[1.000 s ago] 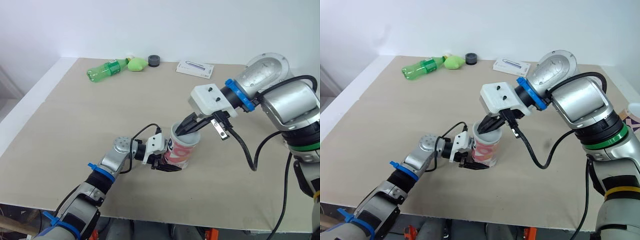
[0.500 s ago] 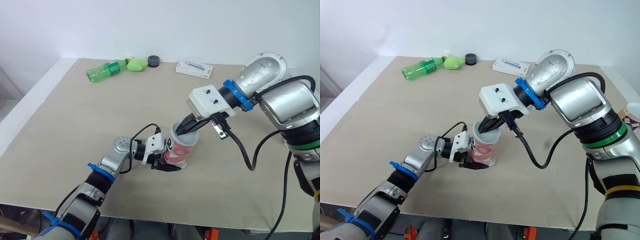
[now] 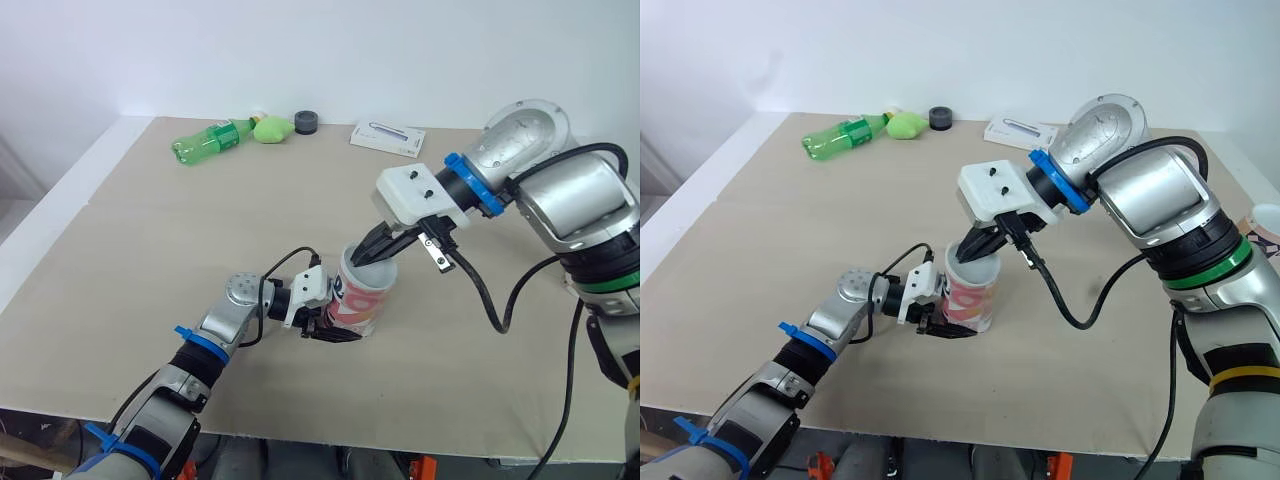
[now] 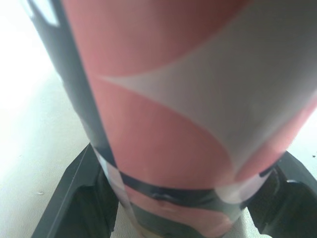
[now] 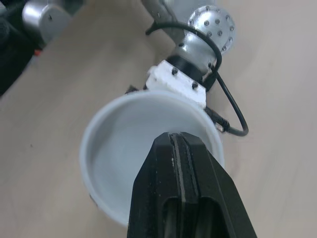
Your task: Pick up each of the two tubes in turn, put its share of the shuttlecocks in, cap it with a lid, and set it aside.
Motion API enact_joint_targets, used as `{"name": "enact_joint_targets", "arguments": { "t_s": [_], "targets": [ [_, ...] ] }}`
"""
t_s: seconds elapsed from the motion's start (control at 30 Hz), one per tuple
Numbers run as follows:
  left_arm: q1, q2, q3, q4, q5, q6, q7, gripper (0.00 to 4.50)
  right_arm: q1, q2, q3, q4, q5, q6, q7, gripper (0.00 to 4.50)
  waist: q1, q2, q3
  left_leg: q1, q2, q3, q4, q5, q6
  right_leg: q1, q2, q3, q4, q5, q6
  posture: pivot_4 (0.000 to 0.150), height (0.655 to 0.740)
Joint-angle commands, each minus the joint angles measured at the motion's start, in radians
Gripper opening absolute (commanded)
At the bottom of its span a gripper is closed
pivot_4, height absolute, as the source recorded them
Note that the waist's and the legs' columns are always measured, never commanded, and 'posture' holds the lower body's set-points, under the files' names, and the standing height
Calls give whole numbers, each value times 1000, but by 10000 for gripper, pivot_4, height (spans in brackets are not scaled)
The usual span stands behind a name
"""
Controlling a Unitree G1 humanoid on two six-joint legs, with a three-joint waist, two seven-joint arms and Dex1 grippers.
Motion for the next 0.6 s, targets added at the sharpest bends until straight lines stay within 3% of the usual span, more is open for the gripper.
{"name": "enact_joint_targets", "arguments": {
  "t_s": [0.03, 0.6],
  "targets": [
    [5, 17, -14, 30, 40, 16, 5, 28006, -35, 10, -34, -21, 43, 44, 36, 509, 0, 0, 0, 0, 0, 0, 0, 0, 0, 0, 0, 0, 0, 0, 0, 1500, 7294],
    [18, 23, -12, 11, 37, 32, 8, 28006, -10, 30, -9, -28, 0, 36, 36, 509, 0, 0, 0, 0, 0, 0, 0, 0, 0, -1, 0, 0, 0, 1, 3, 1500, 7294]
  ]
}}
